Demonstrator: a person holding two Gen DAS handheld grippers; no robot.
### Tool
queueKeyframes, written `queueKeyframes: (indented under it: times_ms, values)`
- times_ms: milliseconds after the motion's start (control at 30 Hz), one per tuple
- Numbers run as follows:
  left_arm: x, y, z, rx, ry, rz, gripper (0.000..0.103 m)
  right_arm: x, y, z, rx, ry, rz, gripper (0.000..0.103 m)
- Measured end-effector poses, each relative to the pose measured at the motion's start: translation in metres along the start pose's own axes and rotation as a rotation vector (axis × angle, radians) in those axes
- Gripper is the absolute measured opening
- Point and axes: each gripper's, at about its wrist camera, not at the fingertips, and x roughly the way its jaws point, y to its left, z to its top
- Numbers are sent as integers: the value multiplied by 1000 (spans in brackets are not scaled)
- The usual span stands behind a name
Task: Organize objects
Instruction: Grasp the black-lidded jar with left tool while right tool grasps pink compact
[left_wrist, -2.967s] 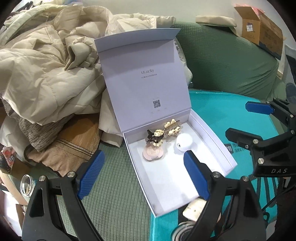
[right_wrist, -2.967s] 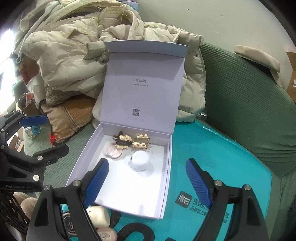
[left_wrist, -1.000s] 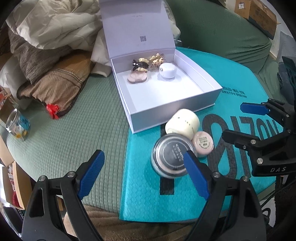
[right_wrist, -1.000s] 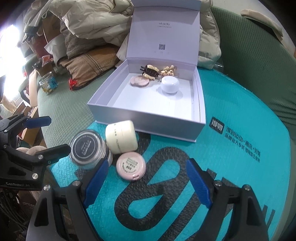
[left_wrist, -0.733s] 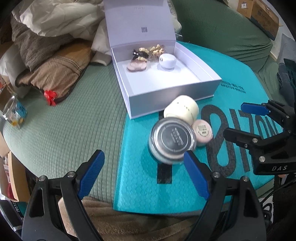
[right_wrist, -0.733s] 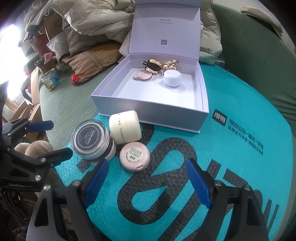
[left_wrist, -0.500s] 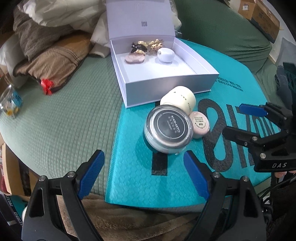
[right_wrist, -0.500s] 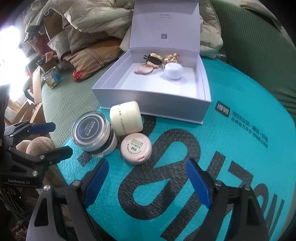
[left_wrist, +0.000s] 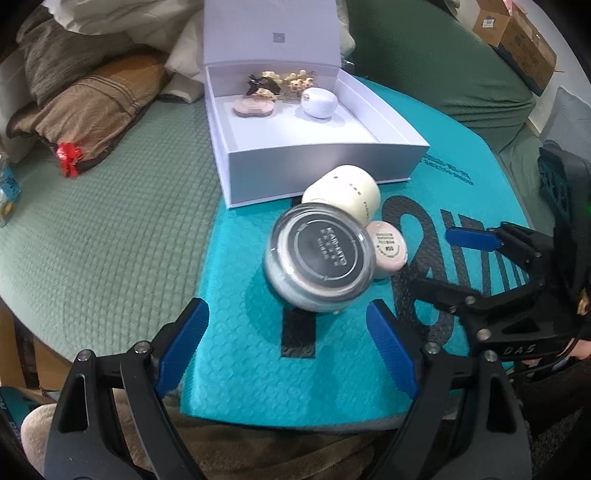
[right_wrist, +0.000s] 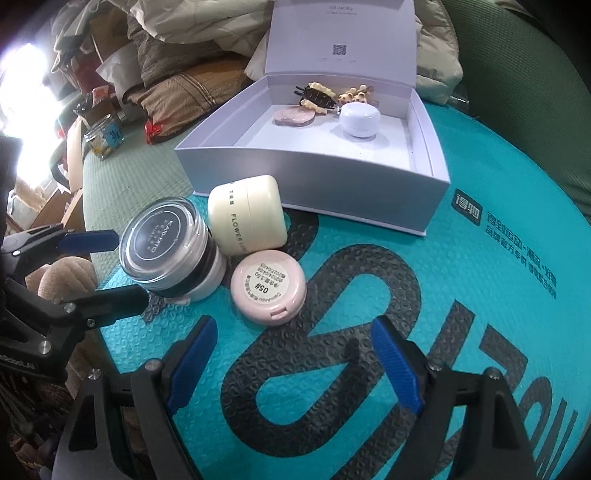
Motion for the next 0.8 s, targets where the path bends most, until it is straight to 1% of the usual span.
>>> queueKeyframes:
  times_ms: [167, 267, 367, 533, 667, 800]
  values:
    - [10, -7, 6, 24, 7, -38, 87, 9, 1, 3, -12, -4, 21, 85]
    - [16, -6, 10, 27, 11, -41, 87, 16, 3, 6, -21, 4, 27, 84]
    - [23, -4, 13, 21, 17, -42, 87, 23, 6, 9, -38, 11, 34, 79]
    - [30, 2, 14, 3, 19, -51, 87, 31, 8, 15, -58, 16, 33, 67]
    - [31, 7, 16, -1, 4, -68, 86, 36, 12, 17, -81, 18, 9, 65]
    - [31, 6, 18, 19, -19, -66, 84, 36, 14, 20, -91, 12, 10, 56]
